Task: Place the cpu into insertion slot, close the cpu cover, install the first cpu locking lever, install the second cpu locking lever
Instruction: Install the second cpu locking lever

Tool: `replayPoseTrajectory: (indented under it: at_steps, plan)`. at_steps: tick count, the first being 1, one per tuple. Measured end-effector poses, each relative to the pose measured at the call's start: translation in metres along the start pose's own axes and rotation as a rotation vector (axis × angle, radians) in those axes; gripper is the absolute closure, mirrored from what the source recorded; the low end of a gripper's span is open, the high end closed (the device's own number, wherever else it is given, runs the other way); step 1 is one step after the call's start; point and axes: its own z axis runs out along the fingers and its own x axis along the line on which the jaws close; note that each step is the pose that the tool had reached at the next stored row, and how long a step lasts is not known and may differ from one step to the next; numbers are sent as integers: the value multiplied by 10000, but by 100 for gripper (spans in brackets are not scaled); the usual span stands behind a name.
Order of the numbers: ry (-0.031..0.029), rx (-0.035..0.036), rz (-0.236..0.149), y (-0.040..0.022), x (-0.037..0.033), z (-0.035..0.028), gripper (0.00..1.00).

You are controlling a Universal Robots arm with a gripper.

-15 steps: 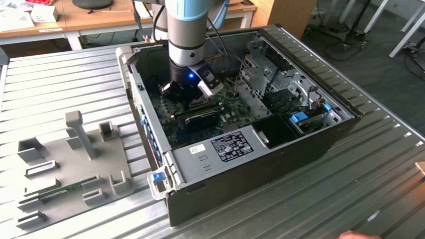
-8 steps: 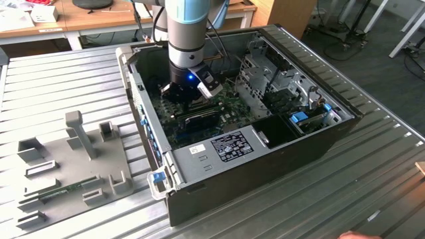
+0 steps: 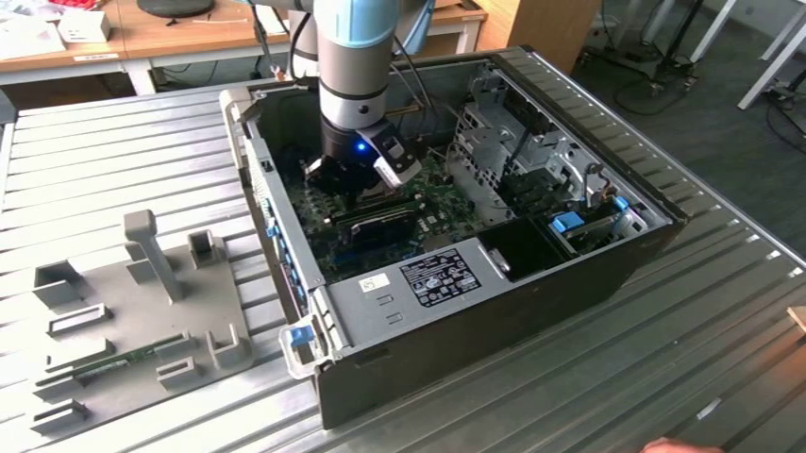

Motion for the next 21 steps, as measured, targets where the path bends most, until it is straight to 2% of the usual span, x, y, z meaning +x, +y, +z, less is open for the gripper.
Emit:
replayPoseTrajectory:
  at_steps: [9,21]
  plan:
    - [-7,1,-1,-4,48,-2,90]
    - [-6,2,-2,-9,64,20,90]
